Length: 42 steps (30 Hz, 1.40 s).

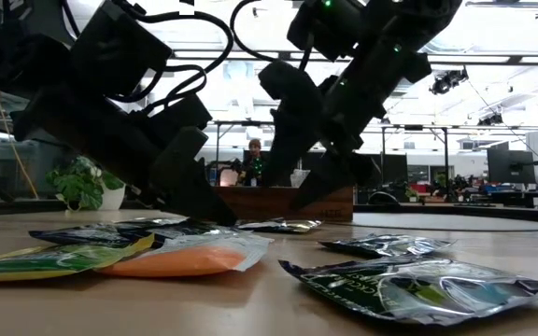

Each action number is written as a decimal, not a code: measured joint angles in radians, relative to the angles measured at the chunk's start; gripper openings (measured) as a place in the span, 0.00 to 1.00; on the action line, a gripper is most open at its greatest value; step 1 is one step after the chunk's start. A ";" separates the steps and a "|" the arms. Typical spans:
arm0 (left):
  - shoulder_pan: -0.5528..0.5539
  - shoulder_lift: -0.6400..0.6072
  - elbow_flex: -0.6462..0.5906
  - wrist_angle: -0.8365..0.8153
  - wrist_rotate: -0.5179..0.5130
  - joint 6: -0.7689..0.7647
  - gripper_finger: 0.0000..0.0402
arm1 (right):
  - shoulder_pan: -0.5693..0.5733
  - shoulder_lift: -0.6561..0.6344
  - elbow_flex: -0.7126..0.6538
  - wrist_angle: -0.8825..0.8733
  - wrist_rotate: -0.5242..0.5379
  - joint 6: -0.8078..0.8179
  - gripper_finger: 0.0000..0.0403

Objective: Pick & Place Tea
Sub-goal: Put the violet tea bag into the left section of the wooden organizer

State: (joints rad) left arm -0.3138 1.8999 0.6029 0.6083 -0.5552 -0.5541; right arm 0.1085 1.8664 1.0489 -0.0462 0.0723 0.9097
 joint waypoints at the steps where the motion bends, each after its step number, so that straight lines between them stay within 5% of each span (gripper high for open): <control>1: 0.000 0.000 0.000 0.000 0.000 0.000 0.03 | 0.000 0.000 0.000 0.004 -0.005 0.028 0.64; 15: 0.000 0.001 -0.003 0.032 0.001 0.029 0.03 | -0.006 0.000 0.000 -0.024 -0.043 0.269 0.67; 36: 0.000 0.001 -0.003 0.036 0.021 0.030 0.03 | -0.050 0.100 0.002 0.161 -0.142 0.234 0.66; 42: 0.000 0.001 -0.002 0.035 0.023 0.029 0.03 | -0.050 0.102 0.001 0.162 -0.141 0.208 0.55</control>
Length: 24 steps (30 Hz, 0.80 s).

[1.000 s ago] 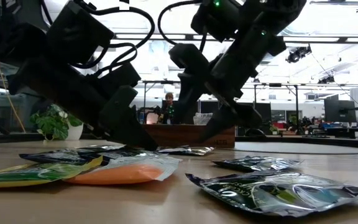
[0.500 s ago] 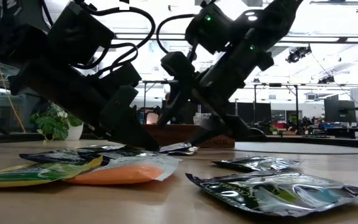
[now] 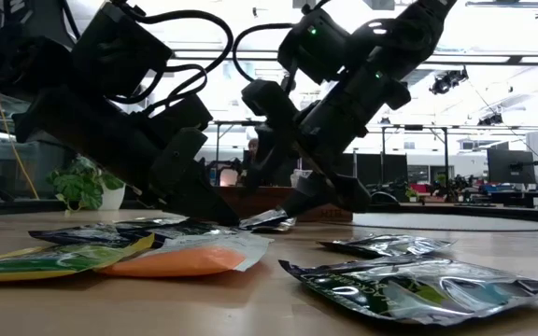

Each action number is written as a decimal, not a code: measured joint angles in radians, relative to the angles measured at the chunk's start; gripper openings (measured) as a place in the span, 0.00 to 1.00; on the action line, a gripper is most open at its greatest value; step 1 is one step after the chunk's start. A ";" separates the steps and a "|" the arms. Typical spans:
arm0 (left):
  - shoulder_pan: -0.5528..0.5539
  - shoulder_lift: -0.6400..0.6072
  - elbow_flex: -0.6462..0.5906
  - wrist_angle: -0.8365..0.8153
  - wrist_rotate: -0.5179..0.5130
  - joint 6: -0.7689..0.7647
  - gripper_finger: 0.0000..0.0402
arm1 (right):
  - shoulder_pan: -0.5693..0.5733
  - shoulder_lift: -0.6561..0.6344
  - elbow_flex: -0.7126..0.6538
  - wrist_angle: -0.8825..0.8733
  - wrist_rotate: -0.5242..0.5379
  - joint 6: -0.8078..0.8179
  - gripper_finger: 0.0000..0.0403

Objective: Pick & Place Tea
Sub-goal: Put the violet tea bag into the left section of the wooden organizer

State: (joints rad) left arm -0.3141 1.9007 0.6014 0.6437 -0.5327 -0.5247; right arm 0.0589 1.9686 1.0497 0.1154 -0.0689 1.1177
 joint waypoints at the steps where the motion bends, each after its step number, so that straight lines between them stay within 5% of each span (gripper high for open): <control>1: 0.000 0.000 0.000 0.000 0.000 0.000 0.03 | 0.000 0.000 0.000 -0.001 0.000 -0.003 0.52; 14: 0.000 0.000 0.000 0.000 0.007 0.000 0.03 | 0.001 0.005 -0.003 -0.001 -0.015 -0.116 0.04; 24: 0.000 -0.040 0.000 -0.024 0.066 0.041 0.03 | 0.001 0.005 -0.003 0.002 -0.050 -0.207 0.01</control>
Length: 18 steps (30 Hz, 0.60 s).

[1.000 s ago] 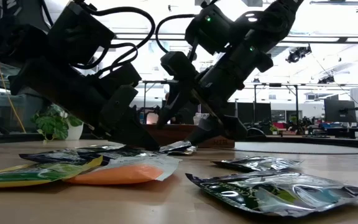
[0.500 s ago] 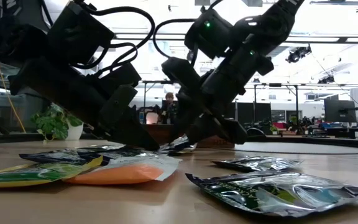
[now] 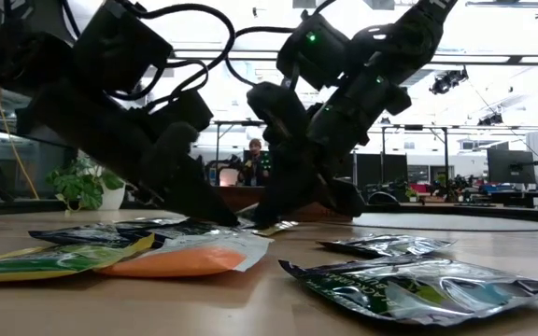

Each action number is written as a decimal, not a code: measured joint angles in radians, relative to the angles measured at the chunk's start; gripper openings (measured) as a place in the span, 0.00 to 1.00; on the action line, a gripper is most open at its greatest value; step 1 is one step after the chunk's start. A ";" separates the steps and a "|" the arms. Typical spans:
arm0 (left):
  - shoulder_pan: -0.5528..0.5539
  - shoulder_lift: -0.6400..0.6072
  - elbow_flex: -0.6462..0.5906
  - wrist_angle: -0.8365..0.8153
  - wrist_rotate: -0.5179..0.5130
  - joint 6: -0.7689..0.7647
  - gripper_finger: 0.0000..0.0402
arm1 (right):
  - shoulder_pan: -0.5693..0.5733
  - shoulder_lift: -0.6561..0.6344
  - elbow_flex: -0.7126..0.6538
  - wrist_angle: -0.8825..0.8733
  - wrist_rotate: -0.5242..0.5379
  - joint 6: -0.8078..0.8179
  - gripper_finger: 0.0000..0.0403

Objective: Pick & Place Tea
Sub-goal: Put the violet tea bag into the left section of the wooden organizer

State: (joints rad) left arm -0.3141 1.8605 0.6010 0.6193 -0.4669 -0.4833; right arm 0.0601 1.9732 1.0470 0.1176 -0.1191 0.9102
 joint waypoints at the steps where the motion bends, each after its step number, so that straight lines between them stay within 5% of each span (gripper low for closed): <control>1: 0.000 -0.018 -0.001 -0.013 0.016 0.008 0.03 | 0.000 0.000 0.001 0.001 -0.003 -0.009 0.01; 6: -0.018 -0.131 -0.004 -0.105 0.017 0.039 0.03 | 0.000 0.000 0.001 0.001 -0.010 -0.049 0.01; 14: -0.135 -0.233 -0.003 -0.299 -0.278 0.008 0.03 | 0.000 -0.071 0.001 -0.042 0.009 -0.145 0.00; 18: -0.155 -0.239 -0.001 -0.396 -0.322 -0.048 0.03 | -0.005 -0.144 0.002 -0.077 0.029 -0.219 0.00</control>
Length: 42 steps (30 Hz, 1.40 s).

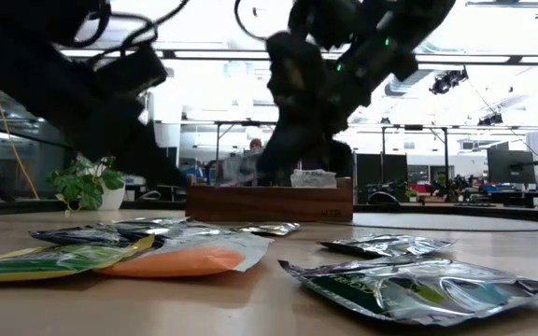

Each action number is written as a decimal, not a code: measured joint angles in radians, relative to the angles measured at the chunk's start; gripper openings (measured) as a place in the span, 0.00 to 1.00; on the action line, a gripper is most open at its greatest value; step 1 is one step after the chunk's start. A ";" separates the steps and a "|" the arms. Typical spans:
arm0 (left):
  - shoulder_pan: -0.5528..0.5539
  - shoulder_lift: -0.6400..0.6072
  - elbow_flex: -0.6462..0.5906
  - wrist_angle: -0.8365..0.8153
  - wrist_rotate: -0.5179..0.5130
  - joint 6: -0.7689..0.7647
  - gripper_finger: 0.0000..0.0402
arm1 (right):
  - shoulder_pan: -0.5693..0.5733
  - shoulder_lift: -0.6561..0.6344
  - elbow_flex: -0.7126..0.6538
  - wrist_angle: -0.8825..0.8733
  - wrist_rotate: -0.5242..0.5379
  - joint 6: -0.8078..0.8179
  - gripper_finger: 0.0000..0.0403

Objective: Pick & Place Tea
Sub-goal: Put the violet tea bag into the left section of the wooden organizer

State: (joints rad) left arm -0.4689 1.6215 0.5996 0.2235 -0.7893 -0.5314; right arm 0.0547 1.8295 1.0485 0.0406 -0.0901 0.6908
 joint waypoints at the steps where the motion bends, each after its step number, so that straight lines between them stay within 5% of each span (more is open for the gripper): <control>1: 0.001 0.000 -0.001 -0.029 0.000 -0.025 0.03 | -0.004 -0.020 0.000 -0.011 -0.002 -0.021 0.00; 8: 0.004 0.000 -0.001 -0.094 -0.011 -0.125 0.03 | -0.023 -0.093 0.133 -0.277 0.032 -0.249 0.00; 17: 0.004 -0.041 0.000 0.014 -0.002 -0.064 0.03 | 0.017 -0.094 0.276 -0.603 0.170 -0.577 0.00; 31: 0.053 -0.050 0.002 0.434 0.050 0.136 0.03 | 0.104 -0.090 0.280 -0.683 0.296 -0.771 0.00; 42: 0.187 -0.049 0.145 0.282 0.313 0.161 0.03 | 0.130 -0.090 0.280 -0.681 0.334 -0.805 0.00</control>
State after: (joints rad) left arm -0.2818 1.5723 0.7447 0.5060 -0.4761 -0.3704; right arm 0.1844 1.7397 1.3285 -0.6401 0.2443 -0.1140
